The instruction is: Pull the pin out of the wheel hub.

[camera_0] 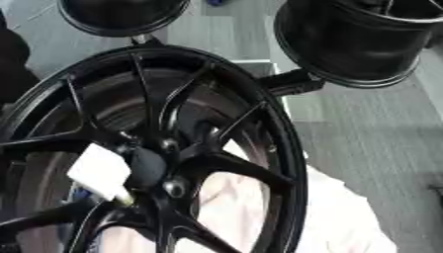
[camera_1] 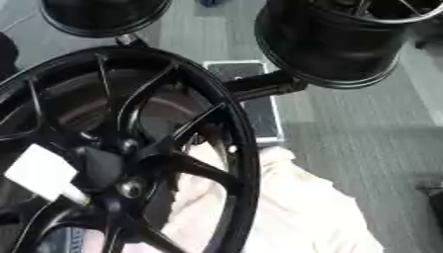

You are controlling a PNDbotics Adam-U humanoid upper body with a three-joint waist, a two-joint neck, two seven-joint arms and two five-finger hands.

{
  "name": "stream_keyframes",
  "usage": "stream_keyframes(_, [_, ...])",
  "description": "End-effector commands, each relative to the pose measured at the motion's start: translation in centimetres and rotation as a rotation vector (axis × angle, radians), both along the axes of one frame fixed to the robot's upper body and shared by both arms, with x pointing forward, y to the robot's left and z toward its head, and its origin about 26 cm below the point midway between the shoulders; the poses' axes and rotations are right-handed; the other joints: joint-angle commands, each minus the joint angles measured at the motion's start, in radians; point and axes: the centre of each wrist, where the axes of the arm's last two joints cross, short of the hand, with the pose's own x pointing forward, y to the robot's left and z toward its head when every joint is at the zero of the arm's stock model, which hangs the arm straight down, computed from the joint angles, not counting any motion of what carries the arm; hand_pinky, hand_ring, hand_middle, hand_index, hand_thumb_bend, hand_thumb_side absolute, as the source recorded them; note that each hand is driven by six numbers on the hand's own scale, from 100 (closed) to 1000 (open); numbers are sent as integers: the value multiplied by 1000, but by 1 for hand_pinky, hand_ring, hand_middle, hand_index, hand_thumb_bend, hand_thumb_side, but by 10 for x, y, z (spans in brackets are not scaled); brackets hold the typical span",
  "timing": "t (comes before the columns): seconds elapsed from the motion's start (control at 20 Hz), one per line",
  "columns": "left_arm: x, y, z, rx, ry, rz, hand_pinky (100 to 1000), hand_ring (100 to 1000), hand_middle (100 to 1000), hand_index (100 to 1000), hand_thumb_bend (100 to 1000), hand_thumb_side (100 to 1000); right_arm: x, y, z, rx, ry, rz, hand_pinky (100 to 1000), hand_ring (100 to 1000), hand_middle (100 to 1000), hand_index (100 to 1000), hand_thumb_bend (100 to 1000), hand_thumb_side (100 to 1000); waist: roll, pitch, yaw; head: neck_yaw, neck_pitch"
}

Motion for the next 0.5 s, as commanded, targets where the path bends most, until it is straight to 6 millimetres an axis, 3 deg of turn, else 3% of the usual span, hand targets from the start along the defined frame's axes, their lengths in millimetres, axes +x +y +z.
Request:
stream_keyframes(0.05, [-8,23,8,-17,-24,61,872,802,736,865,438,100,-2,-3,5,-25,-10,-17,561,621,573,656,100,470,-1,-23,2,-2,-5])
stream_keyframes(0.15, [-7,33,2,-20,-8,102,900,842,833,930,460,133,-2,-3,5,-23,-10,-21,560,621,573,656,100,470,-4,-23,3,-3,-8])
stream_keyframes(0.35, [-5,38,-7,2,31,125,890,839,828,933,469,207,-2,-3,4,-22,-11,-21,561,622,573,656,100,470,-9,-22,4,-6,-14])
stream_keyframes(0.5, [-5,35,-8,15,45,111,874,818,783,897,451,199,-2,-3,5,-23,-12,-22,561,622,573,656,100,470,-11,-22,5,-6,-16])
